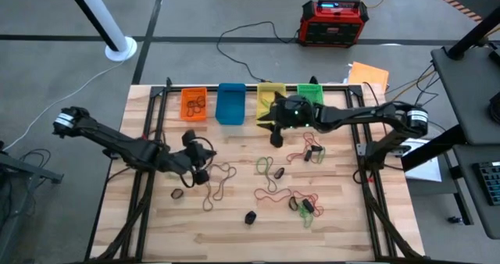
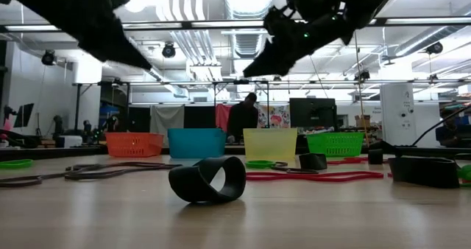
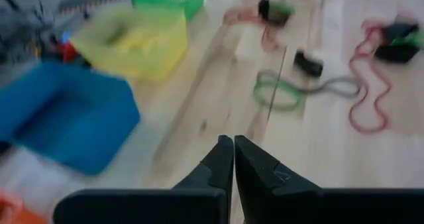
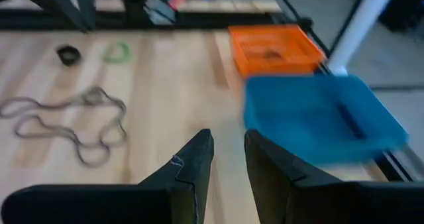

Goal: Sort rubber bands into baskets
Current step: Put the violet rubber band into the orange bin

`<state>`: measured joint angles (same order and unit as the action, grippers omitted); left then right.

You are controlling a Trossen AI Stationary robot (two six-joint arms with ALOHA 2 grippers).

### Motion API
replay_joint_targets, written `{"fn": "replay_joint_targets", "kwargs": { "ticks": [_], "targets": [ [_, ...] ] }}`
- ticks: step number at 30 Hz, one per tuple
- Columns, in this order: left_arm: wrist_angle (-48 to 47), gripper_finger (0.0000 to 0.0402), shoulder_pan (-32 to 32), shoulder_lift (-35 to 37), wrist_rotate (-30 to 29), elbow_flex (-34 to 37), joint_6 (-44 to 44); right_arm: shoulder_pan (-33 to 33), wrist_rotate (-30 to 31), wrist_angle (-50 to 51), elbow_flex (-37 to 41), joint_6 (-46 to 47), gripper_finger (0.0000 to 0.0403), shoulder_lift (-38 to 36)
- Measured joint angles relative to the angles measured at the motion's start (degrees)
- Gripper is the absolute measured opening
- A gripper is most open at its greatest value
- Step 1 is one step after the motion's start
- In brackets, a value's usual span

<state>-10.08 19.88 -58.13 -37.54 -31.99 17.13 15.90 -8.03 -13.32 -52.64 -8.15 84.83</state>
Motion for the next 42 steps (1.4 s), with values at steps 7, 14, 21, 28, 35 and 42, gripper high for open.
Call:
{"fn": "replay_joint_targets", "kwargs": {
  "ticks": [7, 14, 21, 28, 35, 42],
  "targets": [
    [1.7, 0.0, 0.0, 2.7, 5.1, -0.1, -2.8, -1.8, 0.1, -6.1, -0.5, 0.1, 0.0109, 5.2],
    [-5.8, 0.0004, 0.0, -2.4, 9.6, 1.0, 7.6, -1.7, 0.1, -4.6, -0.5, 1.1, 0.0144, 6.2],
    [-5.6, 0.0068, 0.0, -12.9, 9.7, 1.1, 7.8, -1.6, 0.5, -5.0, -0.5, 1.1, 0.0169, 5.9],
    [-3.7, 0.0132, -0.2, -23.0, 9.7, 1.1, 9.6, -1.6, 0.5, -4.9, -0.5, 1.1, 0.018, 5.9],
    [-1.7, 0.0136, -0.2, -30.5, 8.5, 0.9, 15.6, -1.6, 0.5, -4.9, -0.5, 0.8, 0.0181, 6.0],
    [-0.9, 0.0057, -0.2, -32.5, 8.5, 0.8, 17.0, -1.6, 0.5, -4.9, -0.5, 0.6, 0.0178, 6.0]
  ]
}}
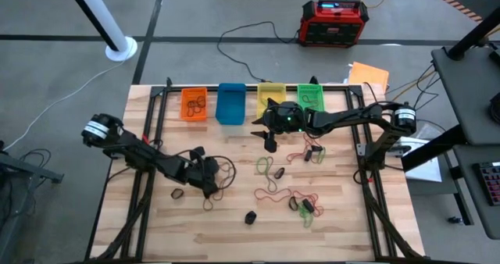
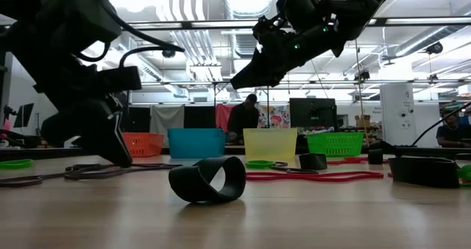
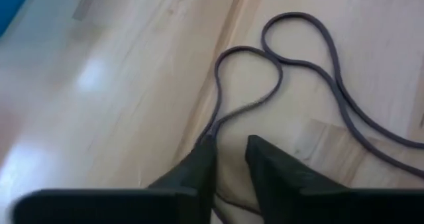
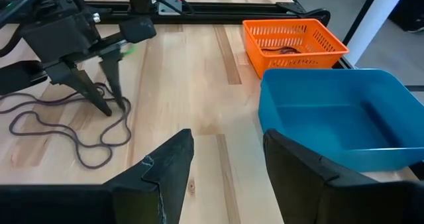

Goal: Sort rubber bands into baskets
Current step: Put the violet rubber band into the orange bin

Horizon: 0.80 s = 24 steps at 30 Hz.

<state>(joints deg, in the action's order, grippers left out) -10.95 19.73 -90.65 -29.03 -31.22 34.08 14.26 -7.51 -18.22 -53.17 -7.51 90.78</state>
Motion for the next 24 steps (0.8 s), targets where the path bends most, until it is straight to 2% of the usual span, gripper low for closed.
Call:
{"fn": "replay_joint_targets", "kwargs": {
  "ticks": [3, 7, 11, 20, 22, 24],
  "targets": [
    [0.0, 0.001, 0.0, 0.4, 0.5, 0.1, -0.3, 0.0, 0.0, 0.0, 0.0, 0.0, 0.0178, 0.0],
    [-0.3, 0.0003, 0.1, 2.6, 0.0, 0.5, -1.8, 0.0, 0.0, 0.4, 0.0, -0.2, 0.0178, 0.0],
    [-2.6, 0.0, 0.1, 7.7, -1.5, 1.0, -4.0, 0.0, 0.0, 1.4, 0.0, -0.4, 0.0178, 0.0],
    [-1.1, 0.0, 0.1, 23.9, -12.3, 0.8, -9.1, 0.0, 0.0, 3.1, 0.0, -1.3, 0.0178, 0.1],
    [-1.2, 0.0, 0.1, 26.8, -11.9, 0.8, -10.2, 0.0, 0.0, 3.0, 0.0, -1.4, 0.0178, 0.1],
    [-2.2, 0.0, 0.1, 29.0, -8.7, 0.7, -10.8, 0.0, 0.0, 3.1, 0.0, -1.5, 0.0178, 0.1]
  ]
}}
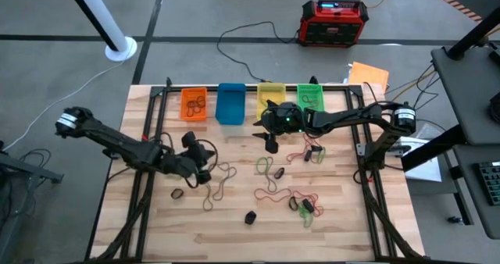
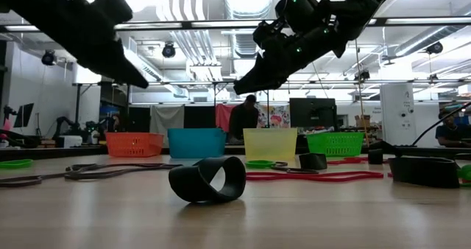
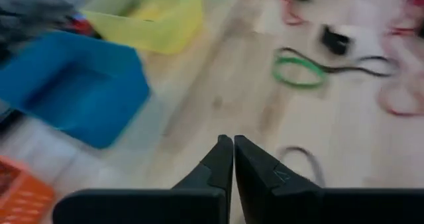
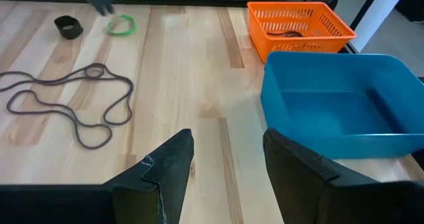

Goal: Sort rubber bands into baskets
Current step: Put the violet rubber band into the orange bin

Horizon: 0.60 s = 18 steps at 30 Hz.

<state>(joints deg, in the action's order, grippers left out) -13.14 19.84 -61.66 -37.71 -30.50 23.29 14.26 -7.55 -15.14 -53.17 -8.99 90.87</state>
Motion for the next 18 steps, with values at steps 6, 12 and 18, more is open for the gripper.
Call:
{"fn": "replay_joint_targets", "kwargs": {
  "ticks": [6, 12, 18],
  "targets": [
    [-2.8, 0.0005, 0.0, -0.2, 7.2, 1.1, 4.2, 0.0, -0.4, -0.1, 0.0, 0.0, 0.0178, 0.0],
    [-2.4, 0.0067, 0.0, -3.8, 8.7, 4.2, 11.7, -0.1, -0.5, 0.0, 0.0, 0.3, 0.0178, 0.0],
    [7.4, 0.0134, 0.0, -9.9, 6.9, 8.4, 14.1, -0.4, -0.5, 0.1, 0.0, 0.1, 0.0178, 0.0]
  ]
}}
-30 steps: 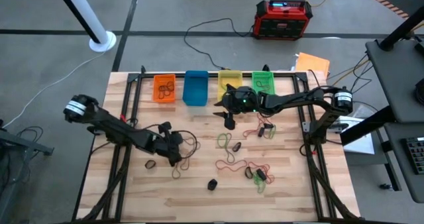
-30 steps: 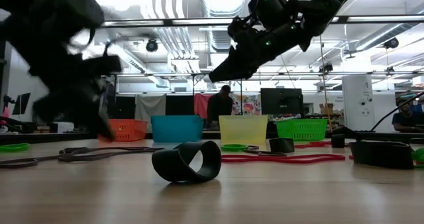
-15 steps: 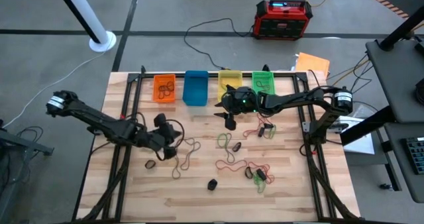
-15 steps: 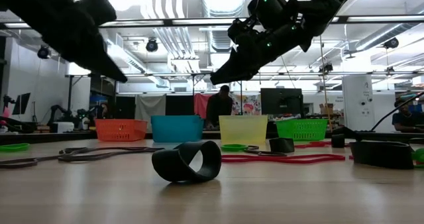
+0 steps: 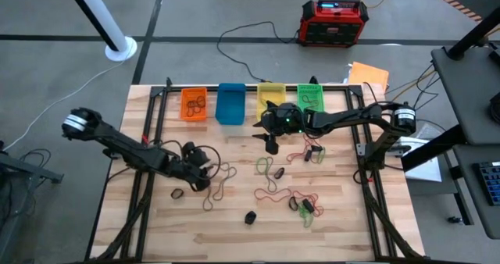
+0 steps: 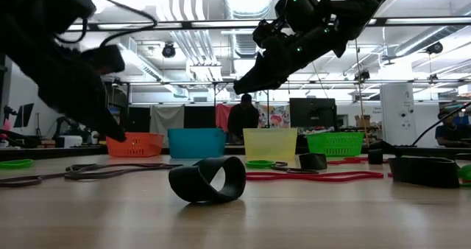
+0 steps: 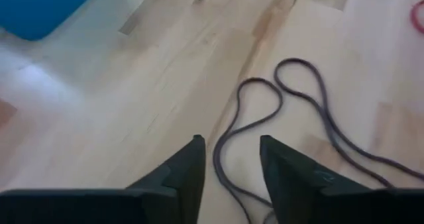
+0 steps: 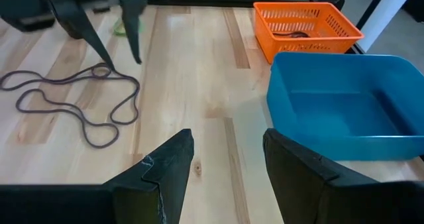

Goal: Sort rubber bands into baskets
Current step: Put the violet rubber band into the orange bin

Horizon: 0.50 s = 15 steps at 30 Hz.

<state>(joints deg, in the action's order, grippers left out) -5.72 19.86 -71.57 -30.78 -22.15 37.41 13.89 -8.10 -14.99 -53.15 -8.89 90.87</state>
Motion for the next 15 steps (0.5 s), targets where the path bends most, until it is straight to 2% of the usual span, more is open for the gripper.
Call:
{"fn": "replay_joint_targets", "kwargs": {
  "ticks": [4, 9, 12, 15],
  "targets": [
    [4.5, 0.0149, -0.4, -5.3, -1.0, 0.8, -0.8, 0.0, 0.0, 0.0, 0.0, -0.1, 0.0178, 0.0],
    [7.3, 0.0143, -0.5, -12.0, -2.2, 0.8, 0.2, 0.0, 0.0, 0.0, 0.0, -0.1, 0.0178, 0.0],
    [8.2, 0.0121, -0.4, -15.2, -3.2, 0.7, 1.5, 0.0, 0.0, 0.0, 0.0, -0.1, 0.0178, 0.0],
    [9.8, 0.0077, -0.4, -17.4, -4.5, 1.0, 3.0, 0.0, 0.0, 0.0, 0.0, -0.1, 0.0178, 0.0]
  ]
}}
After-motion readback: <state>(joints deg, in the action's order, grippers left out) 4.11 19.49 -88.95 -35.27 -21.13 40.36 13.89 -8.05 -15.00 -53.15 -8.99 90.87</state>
